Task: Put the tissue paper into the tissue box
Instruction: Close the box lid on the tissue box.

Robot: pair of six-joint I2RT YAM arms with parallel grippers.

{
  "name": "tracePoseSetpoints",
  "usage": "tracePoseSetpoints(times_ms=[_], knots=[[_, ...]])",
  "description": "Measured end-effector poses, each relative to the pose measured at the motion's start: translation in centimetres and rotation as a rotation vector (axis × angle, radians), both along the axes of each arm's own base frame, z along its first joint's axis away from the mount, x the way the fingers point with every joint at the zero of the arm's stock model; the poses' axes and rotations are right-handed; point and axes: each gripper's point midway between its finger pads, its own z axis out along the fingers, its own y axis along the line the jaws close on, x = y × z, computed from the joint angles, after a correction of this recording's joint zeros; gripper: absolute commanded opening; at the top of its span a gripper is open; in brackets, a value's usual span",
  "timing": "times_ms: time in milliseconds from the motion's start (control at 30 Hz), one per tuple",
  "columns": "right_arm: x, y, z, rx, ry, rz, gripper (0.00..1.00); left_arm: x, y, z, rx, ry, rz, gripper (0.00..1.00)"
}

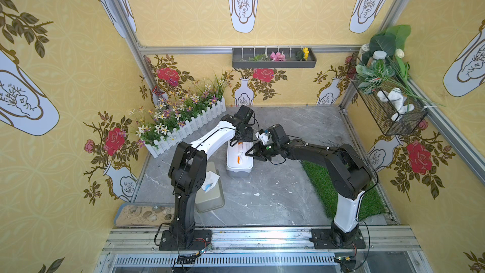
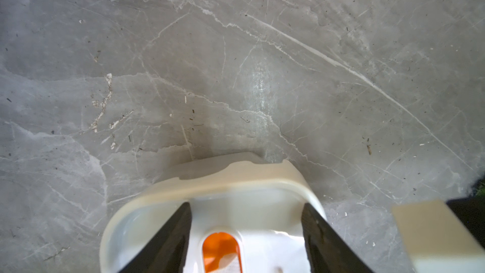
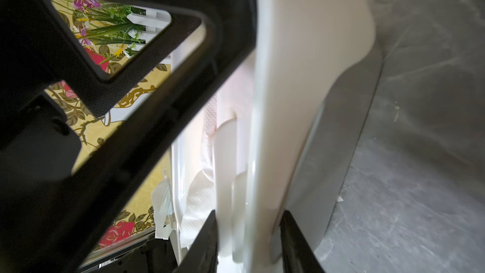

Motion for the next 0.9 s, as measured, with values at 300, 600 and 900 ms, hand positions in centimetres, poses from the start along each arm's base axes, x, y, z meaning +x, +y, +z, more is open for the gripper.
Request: tracePoseSetpoints(times_ms=[300,600,900], knots=[[1.4,-1.7,4.2,-0.108,-0.165,-0.037,0.60,3.2,-0.4,-0.2,-0.016,-0.130,0.037,0.70],[0.7,-3.3,3.9,-0.170,-0.219,-0.009,0.60,3.0,-0.6,-0.1,0.006,-0.147,0.031,0.70],[0.4,-8.1,1.7,-0.194,-0.151,-0.076,0.60,-1.1,-0.8,0.6,0.037,-0.081,0.044,0.70]])
